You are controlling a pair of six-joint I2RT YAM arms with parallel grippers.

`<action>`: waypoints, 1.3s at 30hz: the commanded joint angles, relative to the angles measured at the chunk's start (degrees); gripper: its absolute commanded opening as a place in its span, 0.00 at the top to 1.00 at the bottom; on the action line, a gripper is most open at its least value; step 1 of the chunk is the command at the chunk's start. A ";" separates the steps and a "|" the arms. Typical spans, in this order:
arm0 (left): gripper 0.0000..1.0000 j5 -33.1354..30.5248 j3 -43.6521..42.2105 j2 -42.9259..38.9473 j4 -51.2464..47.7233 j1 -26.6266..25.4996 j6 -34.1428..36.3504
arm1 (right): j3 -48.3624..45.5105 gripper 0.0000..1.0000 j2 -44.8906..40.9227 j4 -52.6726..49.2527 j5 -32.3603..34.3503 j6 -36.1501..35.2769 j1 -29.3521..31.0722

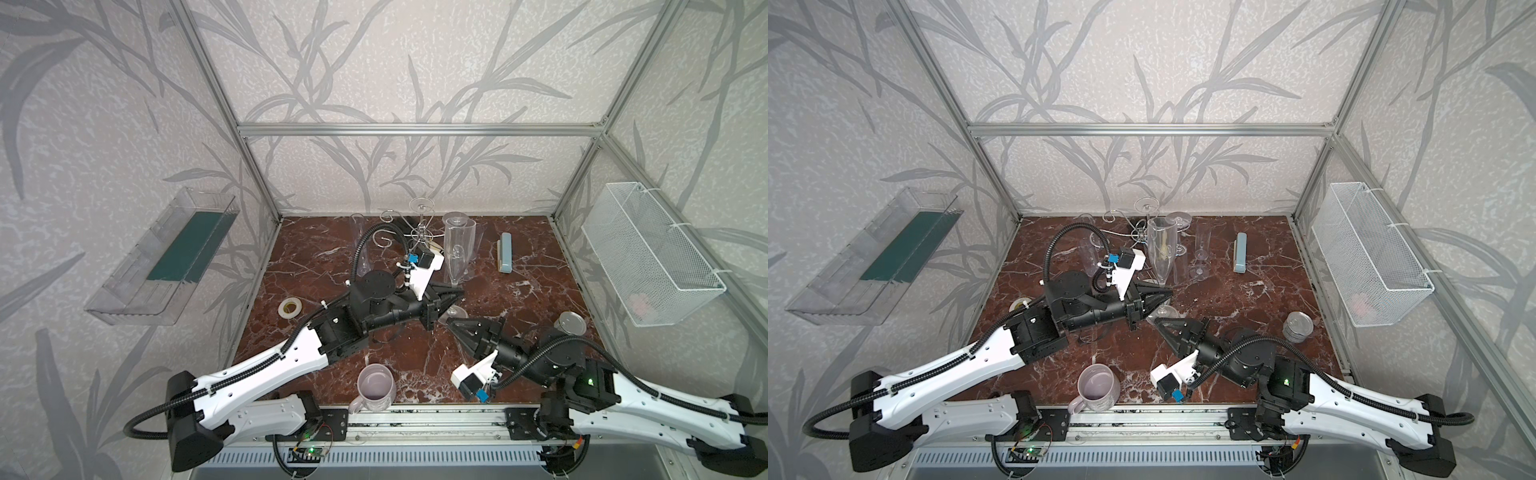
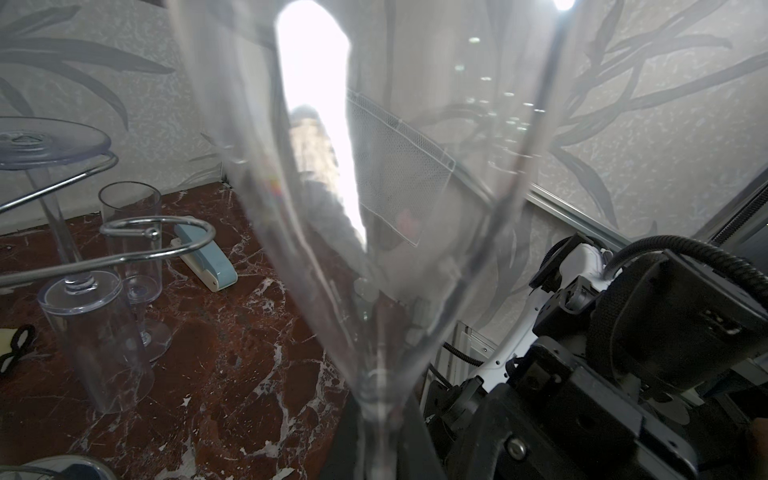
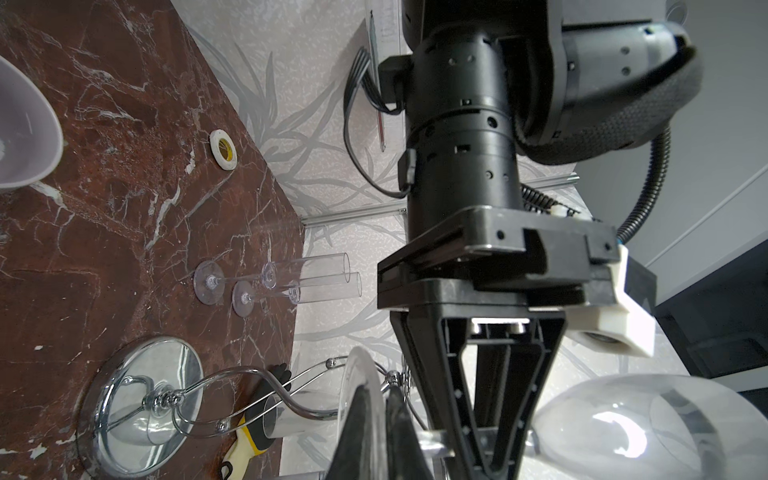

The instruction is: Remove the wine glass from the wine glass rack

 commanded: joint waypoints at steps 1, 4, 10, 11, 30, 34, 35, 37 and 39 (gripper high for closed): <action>1.00 0.64 0.04 -0.35 3.28 -0.33 -0.59 | 0.80 0.94 -0.29 0.87 -0.35 -0.39 0.42; 1.00 -1.27 -0.21 -1.08 3.75 -0.35 -0.20 | 0.56 0.56 -0.84 -0.21 -2.46 -0.73 0.53; 1.00 -9.73 -3.01 -5.58 5.16 -0.36 2.31 | 1.75 0.27 -2.59 -3.76 -5.35 2.42 0.59; 1.00 -11.19 -3.28 -6.43 4.82 -0.36 3.36 | 2.09 0.24 -3.10 -4.04 -6.30 3.84 0.61; 1.00 -23.05 -2.35 -14.80 -6.72 -0.52 26.80 | 21.21 0.01 4.62 7.91 12.59 61.72 0.47; 1.00 -22.99 -2.00 -14.27 -7.36 -0.96 29.99 | 29.20 0.01 9.16 -0.28 10.66 68.73 -0.45; 1.00 -22.84 -1.73 -14.09 -7.87 -1.04 30.52 | 29.51 0.01 9.68 0.03 8.95 69.43 -0.47; 1.00 -22.76 -1.37 -13.76 -8.55 -1.18 31.12 | 30.31 0.00 10.79 0.50 5.35 71.09 -0.86; 1.00 -22.70 -1.20 -13.58 -8.57 -1.40 31.48 | 31.63 0.00 12.12 -0.51 4.32 73.07 -1.41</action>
